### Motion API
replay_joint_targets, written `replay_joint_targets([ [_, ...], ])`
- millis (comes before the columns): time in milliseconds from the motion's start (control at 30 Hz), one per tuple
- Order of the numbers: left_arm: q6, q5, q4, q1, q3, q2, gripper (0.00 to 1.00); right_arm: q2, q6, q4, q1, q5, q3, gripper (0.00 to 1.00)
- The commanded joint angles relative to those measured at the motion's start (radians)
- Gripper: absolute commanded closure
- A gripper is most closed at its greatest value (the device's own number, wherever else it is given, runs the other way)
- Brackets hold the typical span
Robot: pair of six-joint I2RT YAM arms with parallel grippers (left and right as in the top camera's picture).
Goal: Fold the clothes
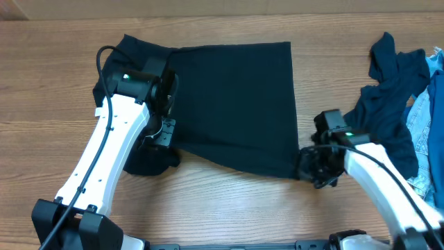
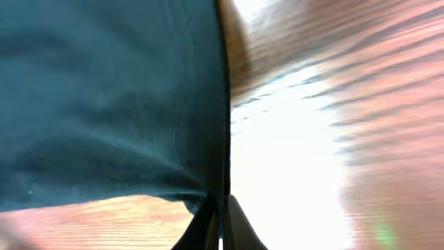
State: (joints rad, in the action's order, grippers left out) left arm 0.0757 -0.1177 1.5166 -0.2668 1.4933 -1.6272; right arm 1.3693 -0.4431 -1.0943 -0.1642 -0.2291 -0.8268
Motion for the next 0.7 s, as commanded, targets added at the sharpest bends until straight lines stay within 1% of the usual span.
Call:
replay_joint_targets([
  [0,-0.002,-0.02,0.008,0.0,0.024,0.027,0.96,-0.134,-0.055,-0.089,0.003,0.204,-0.095,0.96],
  [133,-0.009,-0.024,0.071,0.0,0.024,0.027,0.96,-0.216,-0.132,-0.167,0.003,0.202,-0.128,0.96],
  [233,-0.008,-0.024,0.121,0.0,0.024,0.027,0.96,-0.269,-0.139,-0.204,0.003,0.145,-0.176,0.96],
  [300,-0.008,-0.024,0.154,0.0,0.024,0.027,0.96,-0.301,-0.177,-0.248,0.003,0.149,-0.219,0.96],
  [367,-0.009,-0.024,0.167,0.0,0.024,0.027,0.96,-0.335,-0.183,-0.255,0.003,0.15,-0.249,0.96],
  [400,-0.009,-0.024,0.171,0.0,0.024,0.027,0.95,-0.344,-0.185,-0.254,0.003,0.156,-0.255,0.96],
  [433,-0.017,-0.024,0.174,0.0,0.024,0.027,0.92,-0.348,-0.19,-0.256,0.003,0.173,-0.256,0.96],
  [533,-0.047,-0.025,0.166,0.0,0.024,0.027,0.86,-0.337,-0.19,-0.254,0.003,0.195,-0.255,0.96],
  [600,-0.051,-0.055,0.133,0.0,0.024,0.027,0.83,-0.313,-0.19,-0.238,0.003,0.2,-0.255,0.96],
  [633,-0.058,-0.076,0.068,0.0,0.024,0.027,0.8,-0.284,-0.19,-0.216,0.003,0.202,-0.255,0.96],
  [667,-0.086,-0.065,0.005,0.0,0.024,0.026,0.8,-0.262,-0.19,-0.195,0.003,0.202,-0.255,0.96],
])
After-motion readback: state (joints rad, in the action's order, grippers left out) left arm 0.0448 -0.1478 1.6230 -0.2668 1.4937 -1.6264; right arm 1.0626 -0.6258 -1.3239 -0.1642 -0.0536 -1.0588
